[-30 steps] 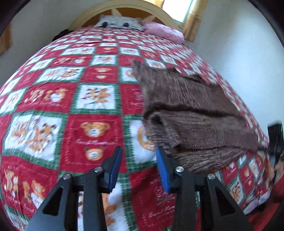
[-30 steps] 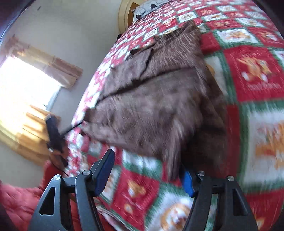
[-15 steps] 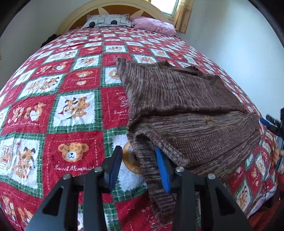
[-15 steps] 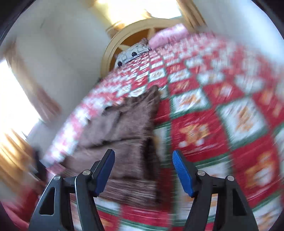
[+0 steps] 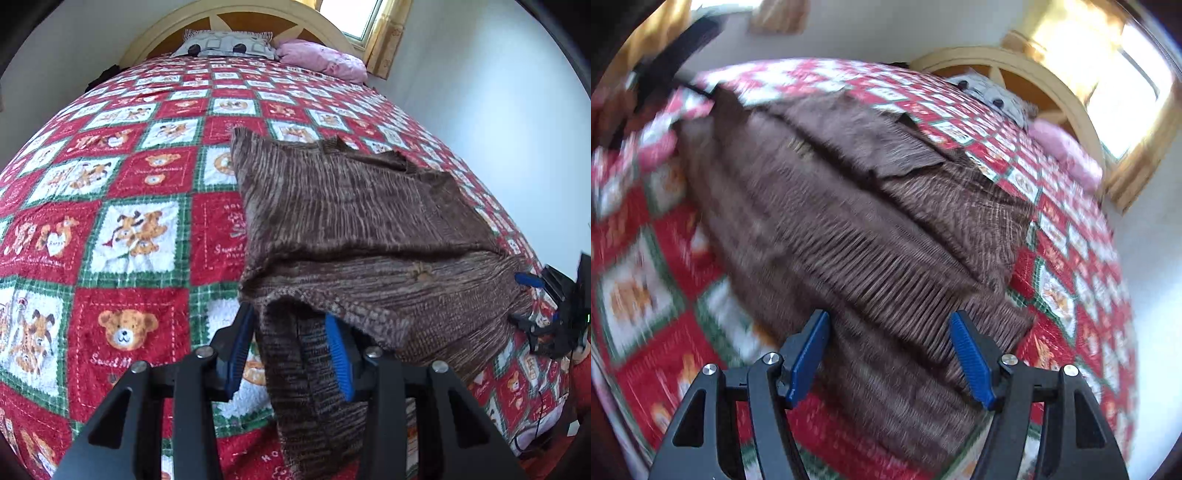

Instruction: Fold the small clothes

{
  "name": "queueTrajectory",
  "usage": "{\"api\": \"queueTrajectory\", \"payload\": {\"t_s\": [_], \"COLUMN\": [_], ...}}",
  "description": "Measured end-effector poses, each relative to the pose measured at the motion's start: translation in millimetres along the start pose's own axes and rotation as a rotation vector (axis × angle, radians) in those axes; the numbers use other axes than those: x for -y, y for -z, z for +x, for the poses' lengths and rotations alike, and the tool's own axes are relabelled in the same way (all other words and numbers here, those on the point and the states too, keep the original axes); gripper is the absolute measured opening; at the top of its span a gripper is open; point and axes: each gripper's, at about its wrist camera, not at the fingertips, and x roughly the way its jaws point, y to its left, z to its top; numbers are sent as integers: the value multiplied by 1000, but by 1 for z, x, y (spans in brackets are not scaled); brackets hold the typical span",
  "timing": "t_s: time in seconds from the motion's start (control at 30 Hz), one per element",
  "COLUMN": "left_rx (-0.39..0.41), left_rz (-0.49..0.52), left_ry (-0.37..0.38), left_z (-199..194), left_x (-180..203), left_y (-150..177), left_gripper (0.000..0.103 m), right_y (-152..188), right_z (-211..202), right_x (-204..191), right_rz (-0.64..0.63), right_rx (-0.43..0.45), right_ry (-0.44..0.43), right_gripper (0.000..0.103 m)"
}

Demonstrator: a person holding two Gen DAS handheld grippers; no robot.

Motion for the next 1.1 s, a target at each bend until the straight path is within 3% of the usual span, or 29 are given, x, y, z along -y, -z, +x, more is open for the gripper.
{"api": "queueTrajectory", "payload": {"t_s": [0.03, 0.13, 0.2, 0.27, 0.33, 0.73, 0.83, 1.0, 1.1], "left_rx": [5, 11, 15, 25, 37, 24, 0, -16, -22], "left_rz": [4, 28, 17, -17, -44, -2, 101, 420, 667], "left_ry": [6, -7, -24, -12, -9, 14, -29, -67, -91], "left_z": [-3, -7, -9, -11, -15, -16, -15, -28, -32], "left_x": [-1, -4, -7, -13, -18, -29, -18, 11, 31], "left_y": [0, -3, -6, -10, -11, -11, -7, 12, 27], "left_gripper": [42, 42, 42, 42, 42, 42, 42, 44, 75], "right_y": [-4, -24, -39, -49, -45, 12, 14, 15, 14], "right_z": [3, 21, 27, 29, 31, 9, 12, 14, 13], "right_x": [11, 46, 71, 113, 134, 120, 113, 107, 104], "right_rz": [29, 82, 172, 408, 558, 691, 696, 733, 740], "right_rx": [-8, -45, -20, 43, 64, 128, 133, 146, 147], "right_ry": [-18, 1, 7, -34, -56, -113, -116, -155, -162], "right_gripper": [51, 51, 51, 51, 51, 51, 51, 51, 51]}}
